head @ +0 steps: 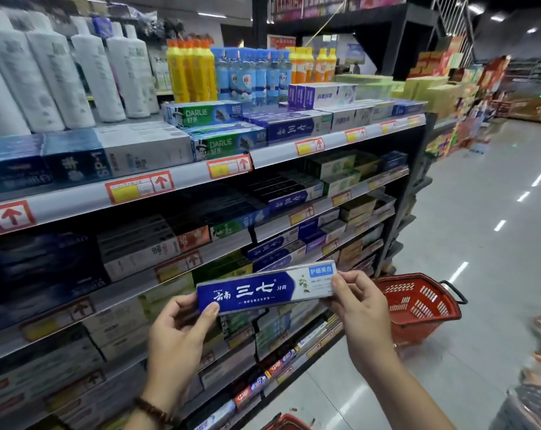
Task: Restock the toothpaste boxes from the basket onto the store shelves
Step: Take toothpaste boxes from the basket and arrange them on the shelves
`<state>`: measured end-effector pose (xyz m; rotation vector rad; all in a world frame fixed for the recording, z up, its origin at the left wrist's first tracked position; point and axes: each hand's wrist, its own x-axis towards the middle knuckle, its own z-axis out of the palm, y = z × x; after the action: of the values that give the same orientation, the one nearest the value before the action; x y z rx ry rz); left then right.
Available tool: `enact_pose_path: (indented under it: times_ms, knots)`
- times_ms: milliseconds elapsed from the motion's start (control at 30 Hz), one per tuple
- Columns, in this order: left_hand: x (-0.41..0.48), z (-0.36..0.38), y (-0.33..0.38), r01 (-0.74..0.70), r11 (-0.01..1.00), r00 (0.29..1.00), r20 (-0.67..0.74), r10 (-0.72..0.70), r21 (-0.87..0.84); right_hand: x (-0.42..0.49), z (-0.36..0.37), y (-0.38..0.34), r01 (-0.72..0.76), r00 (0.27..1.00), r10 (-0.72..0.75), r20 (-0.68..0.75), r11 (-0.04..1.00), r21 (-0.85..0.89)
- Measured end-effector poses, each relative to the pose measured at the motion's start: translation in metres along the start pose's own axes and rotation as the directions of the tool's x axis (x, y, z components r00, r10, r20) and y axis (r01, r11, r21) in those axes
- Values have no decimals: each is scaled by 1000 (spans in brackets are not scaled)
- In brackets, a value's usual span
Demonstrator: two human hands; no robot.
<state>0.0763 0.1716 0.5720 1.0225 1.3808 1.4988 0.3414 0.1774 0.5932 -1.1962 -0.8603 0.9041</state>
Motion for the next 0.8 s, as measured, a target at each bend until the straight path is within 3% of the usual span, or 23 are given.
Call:
enact_pose_path:
  times_ms: [433,800]
  knots:
    - [-24,124,2,-28,998,970,-241,40,52,107,-80,-17,-9,974,7,225,1000,8]
    - [-29,145,11,-66,994,965,-247,85,84,131,-92,-16,32,981,-23,193,999,-40]
